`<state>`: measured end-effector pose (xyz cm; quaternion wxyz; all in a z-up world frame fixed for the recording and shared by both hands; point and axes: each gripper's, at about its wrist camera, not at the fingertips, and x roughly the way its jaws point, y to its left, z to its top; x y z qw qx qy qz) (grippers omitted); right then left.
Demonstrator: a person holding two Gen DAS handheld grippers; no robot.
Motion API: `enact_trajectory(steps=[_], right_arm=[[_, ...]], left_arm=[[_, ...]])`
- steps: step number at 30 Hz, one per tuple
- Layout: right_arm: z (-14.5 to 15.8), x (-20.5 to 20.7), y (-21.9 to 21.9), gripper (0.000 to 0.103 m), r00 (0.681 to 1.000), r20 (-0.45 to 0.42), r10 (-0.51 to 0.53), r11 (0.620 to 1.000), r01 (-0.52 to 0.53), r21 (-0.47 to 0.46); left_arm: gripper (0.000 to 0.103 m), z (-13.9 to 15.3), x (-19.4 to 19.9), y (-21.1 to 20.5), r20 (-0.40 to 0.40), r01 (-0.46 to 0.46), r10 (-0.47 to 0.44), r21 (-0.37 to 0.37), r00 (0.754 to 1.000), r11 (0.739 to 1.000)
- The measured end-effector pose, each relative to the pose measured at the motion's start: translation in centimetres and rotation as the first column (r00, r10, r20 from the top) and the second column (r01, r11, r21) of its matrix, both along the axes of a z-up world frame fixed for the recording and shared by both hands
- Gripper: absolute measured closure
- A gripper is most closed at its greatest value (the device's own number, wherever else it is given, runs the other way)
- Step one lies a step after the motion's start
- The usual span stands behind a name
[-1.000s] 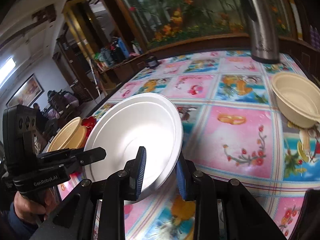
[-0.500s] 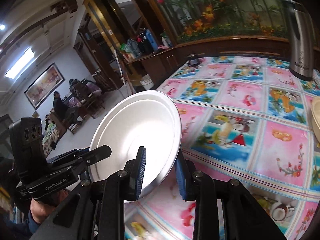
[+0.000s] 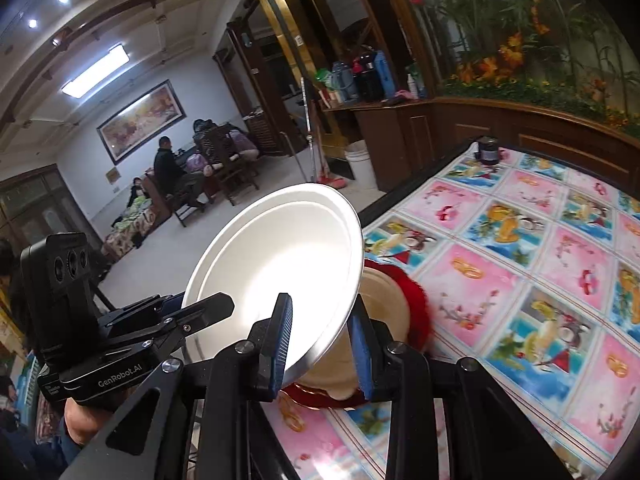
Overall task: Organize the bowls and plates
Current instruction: 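Carry the white bowl with the left tool and lower it onto the stack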
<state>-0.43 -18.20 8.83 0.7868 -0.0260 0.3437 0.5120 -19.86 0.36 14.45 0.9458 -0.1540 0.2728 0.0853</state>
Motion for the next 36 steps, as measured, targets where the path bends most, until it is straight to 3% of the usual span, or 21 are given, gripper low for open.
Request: enact_trajectory(steps=[8,13,36], right_arm=[[-1.1,0.5,0.3,0.072,0.997,-0.059,0.038,0.999,-0.038,0.007],[-1.0,-0.1,0.6,0.072,0.996,-0.065,0.060,0.998,-0.059,0.009],[-3.3,3.2,0.6,0.072,0.993,-0.114,-0.024,0.999,0.020,-0.036]], left_arm=[[0.070,-0.6,0.0,-0.2,-0.013,-0.012,0.012,0.016,1.000,1.000],[0.070,-1.6,0.5,0.2,-0.036,-0.027,0.026,-0.011,0.999,1.000],[0.070,-4.1,4.4,-0.1,-0.101,-0.010,0.007,-0.024,0.995,1.000]])
